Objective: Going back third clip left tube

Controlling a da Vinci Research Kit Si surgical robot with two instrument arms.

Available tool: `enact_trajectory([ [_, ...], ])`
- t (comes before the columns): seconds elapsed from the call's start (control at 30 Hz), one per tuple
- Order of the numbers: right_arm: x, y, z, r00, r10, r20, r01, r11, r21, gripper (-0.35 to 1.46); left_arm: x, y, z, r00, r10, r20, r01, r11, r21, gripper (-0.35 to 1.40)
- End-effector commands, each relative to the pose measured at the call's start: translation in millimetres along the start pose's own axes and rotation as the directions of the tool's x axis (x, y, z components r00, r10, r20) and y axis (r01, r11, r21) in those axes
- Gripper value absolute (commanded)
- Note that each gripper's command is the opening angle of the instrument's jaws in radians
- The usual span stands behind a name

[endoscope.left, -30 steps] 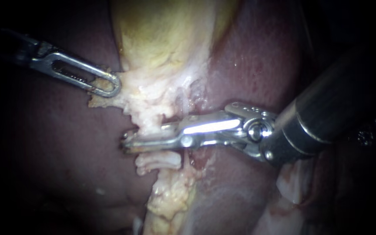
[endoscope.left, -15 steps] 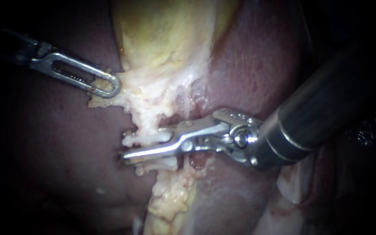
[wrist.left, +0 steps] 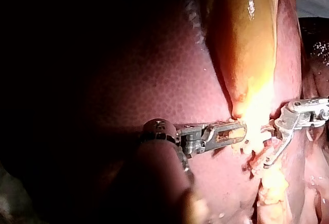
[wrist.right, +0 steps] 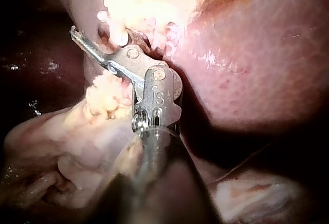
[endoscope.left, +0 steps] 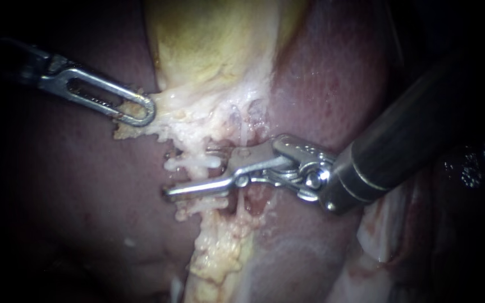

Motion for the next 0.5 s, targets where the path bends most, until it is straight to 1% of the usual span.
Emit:
enact_trajectory([
  [0.03,-0.1,0.1,-0.2,1.000,-0.009,0.000,0.009,1.000,-0.002,0.50,0.0,0.0,-0.1,1.0000,0.000,0.000,0.000,1.000,0.000,-0.35],
  [0.33,-0.5,0.7,-2.1,0.999,-0.043,0.001,0.043,0.999,-0.025,0.50,0.0,0.0,-0.1,1.0000,0.000,0.000,0.000,1.000,0.000,-0.35],
  [0.5,-0.8,0.6,-3.7,0.998,-0.067,0.003,0.067,0.997,-0.030,0.50,-0.1,0.0,-0.1,1.0000,0.000,0.001,0.000,1.000,0.000,-0.35],
])
